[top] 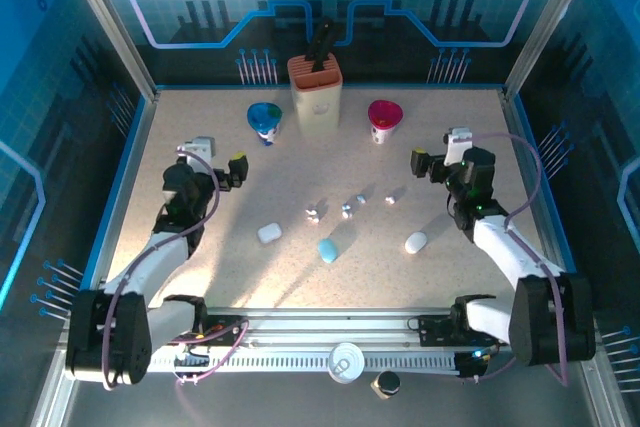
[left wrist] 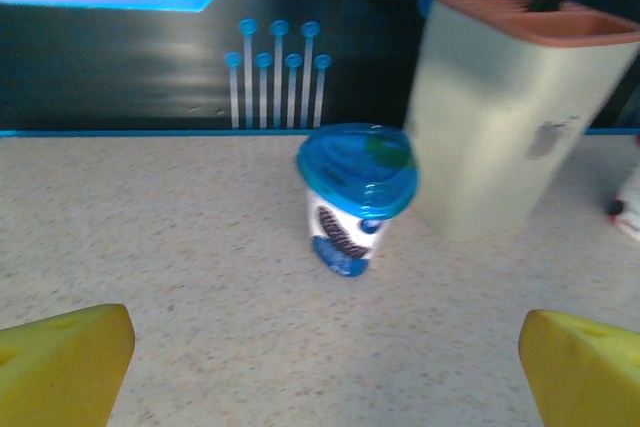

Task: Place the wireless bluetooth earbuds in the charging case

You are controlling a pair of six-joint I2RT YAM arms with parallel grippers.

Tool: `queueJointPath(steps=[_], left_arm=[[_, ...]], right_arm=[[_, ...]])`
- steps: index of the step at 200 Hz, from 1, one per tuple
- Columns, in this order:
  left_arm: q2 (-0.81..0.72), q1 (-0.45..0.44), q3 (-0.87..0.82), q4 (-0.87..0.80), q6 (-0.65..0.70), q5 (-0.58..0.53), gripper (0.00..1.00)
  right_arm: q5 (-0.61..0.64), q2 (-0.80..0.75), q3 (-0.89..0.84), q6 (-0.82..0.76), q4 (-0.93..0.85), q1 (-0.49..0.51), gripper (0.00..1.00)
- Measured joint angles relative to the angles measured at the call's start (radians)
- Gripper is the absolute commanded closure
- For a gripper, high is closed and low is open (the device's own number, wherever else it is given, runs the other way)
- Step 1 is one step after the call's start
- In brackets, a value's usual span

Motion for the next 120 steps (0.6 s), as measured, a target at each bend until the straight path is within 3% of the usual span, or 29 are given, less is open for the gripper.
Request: queueJointPath(steps=[33,68,120], left_arm=[[-0.081,-0.069,0.096,-0.244,0.099,0.104,0.01],[-0.12,-0.114,0.188,-0.58,0.417,0.299,0.01],[-0.066,-0.15,0.177,-0.861,0.719,0.372,0.01]], right_arm=[[-0.063,-0.062,0.115,0.041,-0.254,0.042,0.0],[-0.098,-0.087,0.144,0.045,-0.439,0.185,0.0],[-0.072,-0.085,0.098,0.102,-0.464,0.455,0.0]])
